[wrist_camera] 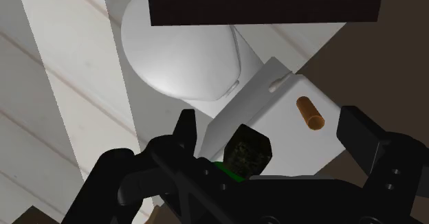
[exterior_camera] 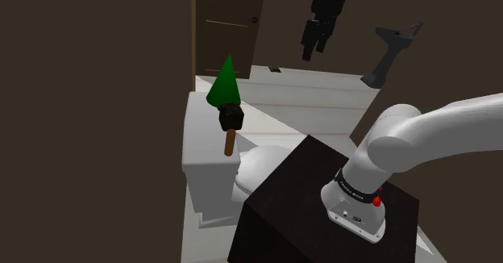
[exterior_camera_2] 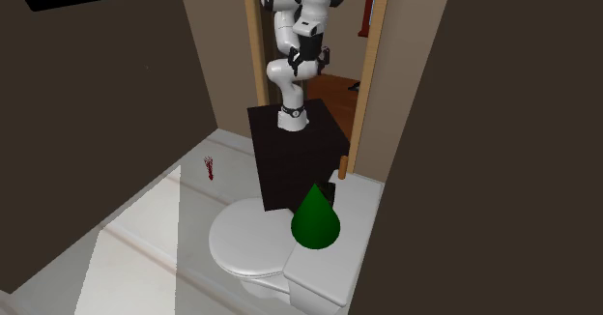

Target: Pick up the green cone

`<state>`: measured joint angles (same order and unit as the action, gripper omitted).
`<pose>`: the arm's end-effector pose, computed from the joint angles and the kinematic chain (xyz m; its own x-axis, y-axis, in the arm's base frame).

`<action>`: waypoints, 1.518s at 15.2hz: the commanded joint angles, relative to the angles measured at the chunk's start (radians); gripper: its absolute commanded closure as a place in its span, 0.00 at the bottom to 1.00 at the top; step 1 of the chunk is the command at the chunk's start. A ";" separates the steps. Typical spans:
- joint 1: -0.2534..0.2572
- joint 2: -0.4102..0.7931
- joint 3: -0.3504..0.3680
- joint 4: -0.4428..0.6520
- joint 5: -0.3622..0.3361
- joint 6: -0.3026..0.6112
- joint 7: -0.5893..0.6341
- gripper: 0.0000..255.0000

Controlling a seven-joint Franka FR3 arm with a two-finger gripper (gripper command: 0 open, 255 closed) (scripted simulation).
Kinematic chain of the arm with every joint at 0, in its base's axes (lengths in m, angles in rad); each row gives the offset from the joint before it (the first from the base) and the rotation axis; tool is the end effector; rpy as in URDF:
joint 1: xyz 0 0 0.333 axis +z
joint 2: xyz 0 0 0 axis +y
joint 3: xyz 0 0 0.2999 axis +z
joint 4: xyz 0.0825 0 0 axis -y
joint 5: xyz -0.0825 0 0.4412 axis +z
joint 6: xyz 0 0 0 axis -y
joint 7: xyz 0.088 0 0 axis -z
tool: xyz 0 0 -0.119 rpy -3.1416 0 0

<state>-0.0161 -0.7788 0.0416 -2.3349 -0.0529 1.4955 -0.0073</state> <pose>0.3687 0.0053 0.5694 0.9980 0.0150 -0.0613 0.0200 -0.9965 0.0816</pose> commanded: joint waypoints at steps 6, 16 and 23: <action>-0.027 0.007 0.060 -0.148 0.002 0.278 0.139 0.00; -0.158 0.217 0.222 -0.281 -0.099 0.850 0.481 0.00; -0.427 0.463 0.441 -0.215 -0.401 1.163 0.892 0.00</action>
<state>-0.3876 -0.3642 0.4418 -2.5719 -0.3831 2.6112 0.8020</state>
